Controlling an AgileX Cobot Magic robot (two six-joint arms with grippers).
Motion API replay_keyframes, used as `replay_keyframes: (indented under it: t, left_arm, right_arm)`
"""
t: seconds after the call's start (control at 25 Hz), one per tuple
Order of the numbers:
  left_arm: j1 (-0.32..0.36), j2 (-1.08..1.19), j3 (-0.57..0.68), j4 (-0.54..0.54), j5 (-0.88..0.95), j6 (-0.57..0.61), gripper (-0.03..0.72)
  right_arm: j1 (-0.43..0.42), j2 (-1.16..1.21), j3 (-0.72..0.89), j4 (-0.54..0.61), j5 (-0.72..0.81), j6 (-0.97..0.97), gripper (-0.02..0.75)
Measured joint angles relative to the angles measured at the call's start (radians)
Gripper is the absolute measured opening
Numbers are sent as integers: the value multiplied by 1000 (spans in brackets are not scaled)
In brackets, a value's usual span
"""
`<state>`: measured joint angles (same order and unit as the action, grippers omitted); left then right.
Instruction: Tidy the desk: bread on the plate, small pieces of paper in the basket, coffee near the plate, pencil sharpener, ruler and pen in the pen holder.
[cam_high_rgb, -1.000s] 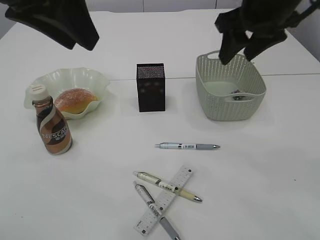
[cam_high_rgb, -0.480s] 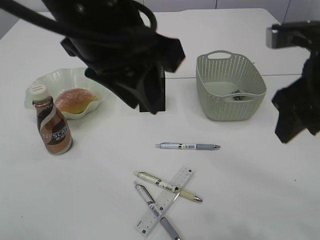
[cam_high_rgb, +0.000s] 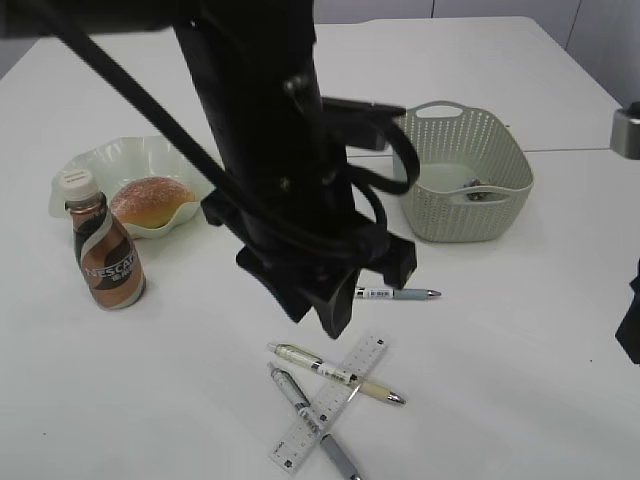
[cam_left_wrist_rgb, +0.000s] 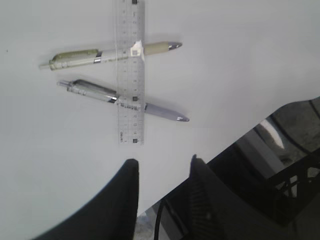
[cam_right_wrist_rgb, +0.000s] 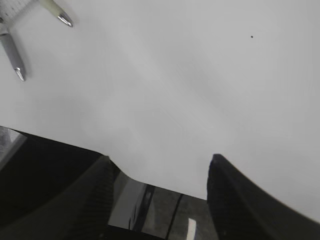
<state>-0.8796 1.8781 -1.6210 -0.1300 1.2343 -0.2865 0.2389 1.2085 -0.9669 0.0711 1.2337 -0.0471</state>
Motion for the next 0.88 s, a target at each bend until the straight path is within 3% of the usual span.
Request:
replay_keyframes:
  t: [0.2,0.56,0.88]
  left_arm:
    - [0,67,62,10,0,-14,283]
    - [0,208,64,22,-50,-23,372]
    - [0,266,64,48,-133,53,421]
  right_arm:
    - [0,-53,0,39,0,19,439]
    - [0,-53,0,42,0,25,439]
    - [0,-53,0,46,0,25,439]
